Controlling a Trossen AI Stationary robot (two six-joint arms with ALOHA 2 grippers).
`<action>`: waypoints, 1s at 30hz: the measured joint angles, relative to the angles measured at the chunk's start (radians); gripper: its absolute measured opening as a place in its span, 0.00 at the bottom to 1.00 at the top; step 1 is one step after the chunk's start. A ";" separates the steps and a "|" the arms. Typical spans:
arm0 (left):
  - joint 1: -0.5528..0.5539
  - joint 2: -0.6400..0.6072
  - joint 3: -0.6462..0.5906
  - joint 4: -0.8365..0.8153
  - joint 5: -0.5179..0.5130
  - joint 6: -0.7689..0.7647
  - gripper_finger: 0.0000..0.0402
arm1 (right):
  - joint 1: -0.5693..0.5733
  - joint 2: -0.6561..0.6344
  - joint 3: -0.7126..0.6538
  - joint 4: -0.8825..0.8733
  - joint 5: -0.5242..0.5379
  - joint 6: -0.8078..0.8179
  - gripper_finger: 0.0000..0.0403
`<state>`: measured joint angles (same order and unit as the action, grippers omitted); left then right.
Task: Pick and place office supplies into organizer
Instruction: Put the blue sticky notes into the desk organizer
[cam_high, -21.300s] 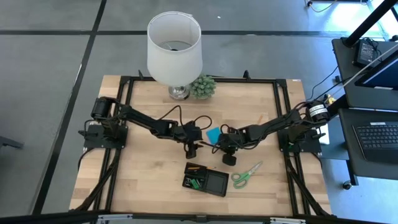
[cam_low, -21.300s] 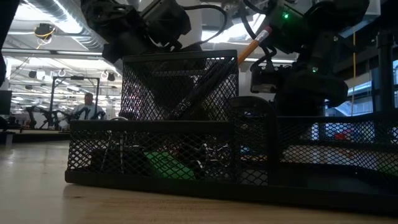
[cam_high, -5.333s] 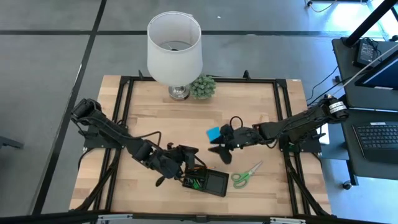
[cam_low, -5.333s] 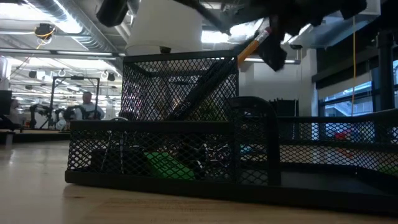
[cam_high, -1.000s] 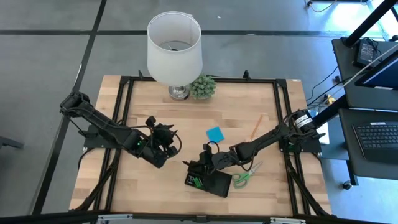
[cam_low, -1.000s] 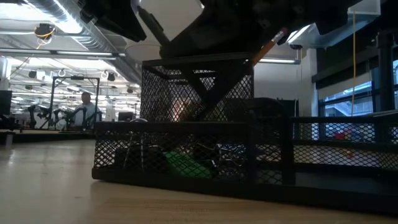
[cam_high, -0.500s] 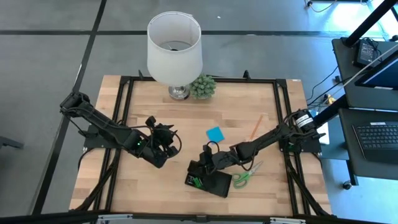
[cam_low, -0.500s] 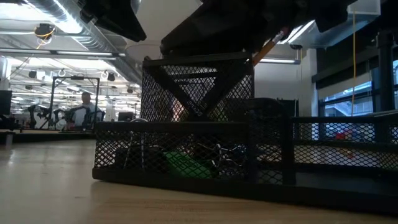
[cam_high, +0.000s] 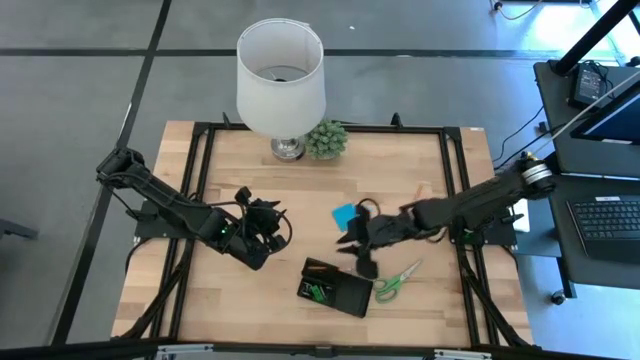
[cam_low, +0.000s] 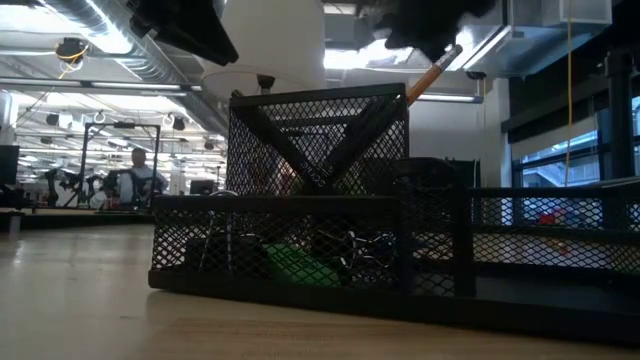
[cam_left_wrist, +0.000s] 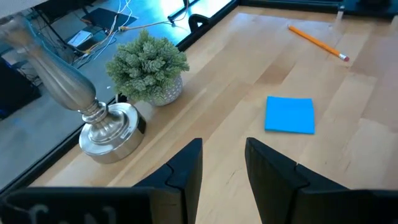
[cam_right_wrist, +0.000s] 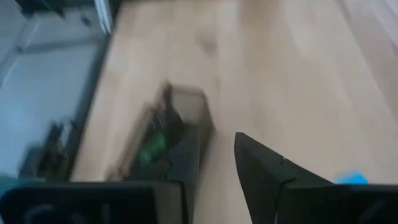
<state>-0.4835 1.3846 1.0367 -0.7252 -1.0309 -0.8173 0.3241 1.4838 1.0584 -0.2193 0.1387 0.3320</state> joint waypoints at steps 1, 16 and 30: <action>0.001 0.000 0.000 0.003 0.000 0.000 0.29 | -0.005 -0.029 0.000 -0.065 0.000 -0.002 0.26; 0.099 0.024 0.000 0.049 0.082 -0.135 0.29 | 0.020 -0.044 0.000 -0.471 0.128 -0.156 0.26; 0.421 0.203 -0.001 0.418 0.545 0.279 0.29 | -0.003 0.089 -0.187 -0.195 0.214 -0.329 0.26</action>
<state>-0.0624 1.5879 1.0359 -0.3074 -0.4861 -0.5382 0.3209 1.5724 0.8709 -0.4140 0.3522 0.0026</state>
